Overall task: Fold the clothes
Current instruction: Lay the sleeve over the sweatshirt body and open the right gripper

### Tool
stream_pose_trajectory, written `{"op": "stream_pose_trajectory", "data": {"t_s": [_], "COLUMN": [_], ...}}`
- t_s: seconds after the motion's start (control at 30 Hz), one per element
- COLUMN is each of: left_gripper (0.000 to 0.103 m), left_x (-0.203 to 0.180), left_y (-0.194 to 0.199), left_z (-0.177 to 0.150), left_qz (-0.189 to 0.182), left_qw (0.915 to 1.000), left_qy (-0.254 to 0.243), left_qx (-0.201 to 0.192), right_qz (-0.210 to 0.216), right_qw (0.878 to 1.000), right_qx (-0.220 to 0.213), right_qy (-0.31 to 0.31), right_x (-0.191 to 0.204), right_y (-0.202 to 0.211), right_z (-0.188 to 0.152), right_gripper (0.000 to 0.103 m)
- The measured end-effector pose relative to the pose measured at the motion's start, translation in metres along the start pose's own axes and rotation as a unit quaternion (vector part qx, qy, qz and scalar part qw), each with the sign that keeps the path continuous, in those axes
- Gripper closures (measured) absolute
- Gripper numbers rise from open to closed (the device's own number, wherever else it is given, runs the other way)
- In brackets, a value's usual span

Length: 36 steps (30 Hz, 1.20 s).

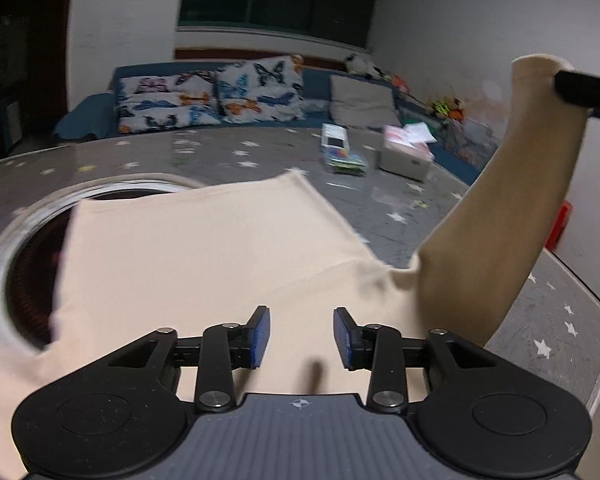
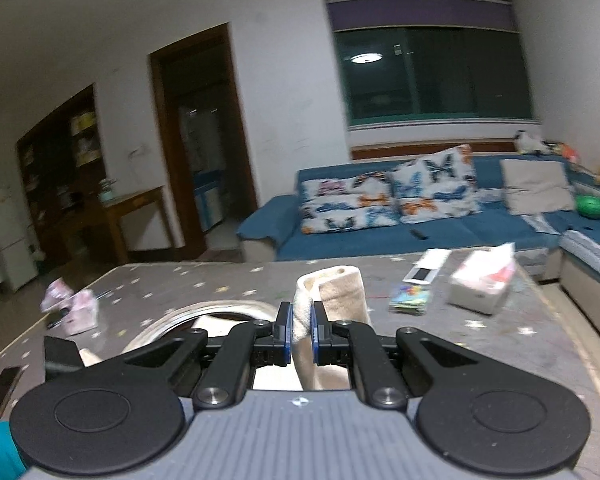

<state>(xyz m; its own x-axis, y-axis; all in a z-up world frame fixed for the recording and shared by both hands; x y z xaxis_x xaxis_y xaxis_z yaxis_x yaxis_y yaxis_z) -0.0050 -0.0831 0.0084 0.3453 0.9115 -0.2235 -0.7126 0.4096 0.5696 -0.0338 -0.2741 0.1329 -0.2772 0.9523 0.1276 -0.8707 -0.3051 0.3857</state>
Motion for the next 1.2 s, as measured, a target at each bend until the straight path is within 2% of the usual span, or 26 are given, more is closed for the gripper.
{"op": "stream_pose_trajectory", "data": {"t_s": [0.23,0.47,0.53,0.8,0.9,1.1,1.2], "left_gripper": [0.060,0.058,0.058,0.059,0.060,0.058,0.058], "left_x": [0.044,0.071,0.072,0.071,0.056,0.023,0.014], "left_y": [0.052,0.076,0.080,0.092,0.091,0.074,0.069], "left_z": [-0.016,-0.034,-0.034,-0.033,-0.035,-0.042,-0.046], "left_qz": [0.040,0.069,0.070,0.069,0.042,-0.009,-0.022], "left_qw": [0.9979,0.9949,0.9950,0.9957,0.9982,0.9981,0.9959], "left_qy": [0.040,0.065,0.062,0.046,0.019,-0.061,-0.087], "left_qx": [-0.031,-0.032,-0.034,-0.042,-0.038,-0.009,0.006], "right_qz": [0.064,0.111,0.128,0.111,0.059,-0.020,-0.007], "right_qw": [0.997,0.988,0.983,0.986,0.990,0.986,0.983], "right_qx": [0.031,0.090,0.109,0.107,0.115,0.163,0.182], "right_qy": [0.042,0.066,0.069,0.061,0.053,0.018,-0.001], "right_x": [0.064,0.115,0.128,0.104,0.062,-0.008,-0.016], "right_y": [-0.030,-0.075,-0.083,-0.067,-0.058,-0.051,-0.048], "right_z": [-0.011,-0.048,-0.062,-0.065,-0.067,-0.092,-0.103], "right_gripper": [0.095,0.095,0.090,0.084,0.084,0.084,0.084]}}
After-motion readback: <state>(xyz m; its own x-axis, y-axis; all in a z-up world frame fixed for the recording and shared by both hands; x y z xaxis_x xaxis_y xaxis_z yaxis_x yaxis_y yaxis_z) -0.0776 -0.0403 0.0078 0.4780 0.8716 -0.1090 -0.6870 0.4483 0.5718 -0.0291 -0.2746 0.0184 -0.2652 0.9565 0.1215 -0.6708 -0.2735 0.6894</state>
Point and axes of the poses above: each gripper's, at about its wrist camera, not at the fingertips, and y roughly against the way its jaws point, x to its left, z to its top, the point moved 5 cm from there along -y, roughly the way its jaws point, and after that the axes turned 7 degrees about -z, right-handed, at the moved point
